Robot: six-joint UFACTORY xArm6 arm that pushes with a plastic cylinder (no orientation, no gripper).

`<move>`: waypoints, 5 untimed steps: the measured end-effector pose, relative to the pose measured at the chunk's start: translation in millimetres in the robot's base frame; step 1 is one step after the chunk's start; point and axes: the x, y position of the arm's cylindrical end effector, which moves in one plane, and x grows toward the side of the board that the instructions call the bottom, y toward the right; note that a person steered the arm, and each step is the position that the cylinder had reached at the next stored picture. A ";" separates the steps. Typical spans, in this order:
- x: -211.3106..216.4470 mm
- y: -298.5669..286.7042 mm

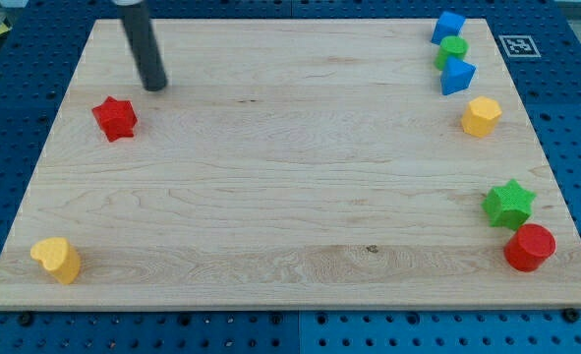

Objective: Move the red star towards the center of the board

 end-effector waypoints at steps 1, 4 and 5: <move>2.7 -45.0; 62.4 -43.3; 75.8 -25.5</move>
